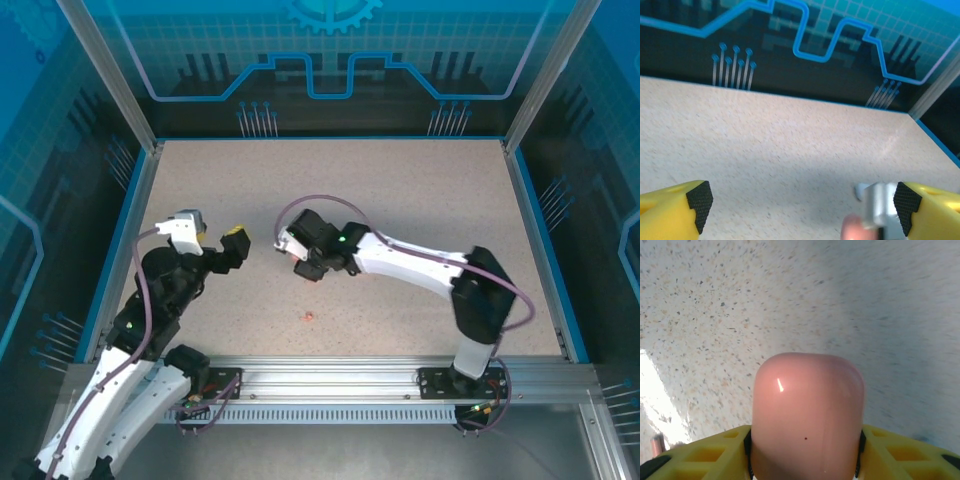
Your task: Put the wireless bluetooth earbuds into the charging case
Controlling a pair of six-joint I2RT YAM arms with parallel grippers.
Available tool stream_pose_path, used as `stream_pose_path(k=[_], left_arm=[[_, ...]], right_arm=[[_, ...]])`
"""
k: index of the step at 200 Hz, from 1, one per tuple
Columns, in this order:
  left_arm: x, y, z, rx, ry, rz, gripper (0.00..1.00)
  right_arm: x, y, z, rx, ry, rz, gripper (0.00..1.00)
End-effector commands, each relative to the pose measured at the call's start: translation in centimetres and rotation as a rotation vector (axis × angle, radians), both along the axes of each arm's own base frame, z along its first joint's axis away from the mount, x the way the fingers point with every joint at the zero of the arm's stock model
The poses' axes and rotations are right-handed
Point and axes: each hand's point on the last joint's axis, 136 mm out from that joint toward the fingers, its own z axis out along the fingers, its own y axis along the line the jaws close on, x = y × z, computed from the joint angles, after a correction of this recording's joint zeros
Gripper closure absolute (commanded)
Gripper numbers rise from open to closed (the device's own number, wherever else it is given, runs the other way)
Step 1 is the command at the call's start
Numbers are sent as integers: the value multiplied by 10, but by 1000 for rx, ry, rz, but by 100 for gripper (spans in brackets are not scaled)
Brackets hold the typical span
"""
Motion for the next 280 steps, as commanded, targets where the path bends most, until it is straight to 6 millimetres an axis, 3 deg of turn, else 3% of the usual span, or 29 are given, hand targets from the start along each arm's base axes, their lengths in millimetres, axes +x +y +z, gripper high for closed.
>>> stream_pose_path(k=[1, 42, 104, 192, 280], left_arm=[[3, -25, 14, -110, -7, -117, 5], [8, -80, 19, -221, 73, -396, 9], [-5, -151, 36, -362, 201, -837, 17], [-14, -207, 26, -286, 239, -980, 17], [-17, -228, 18, -269, 277, -1038, 39]], right_arm=[[6, -24, 39, 42, -162, -1, 48], [-17, -60, 93, 138, -337, 64, 47], [-44, -85, 144, 224, -469, 153, 47], [-49, -86, 155, 220, -495, 194, 47], [-46, -83, 154, 224, -495, 188, 47]])
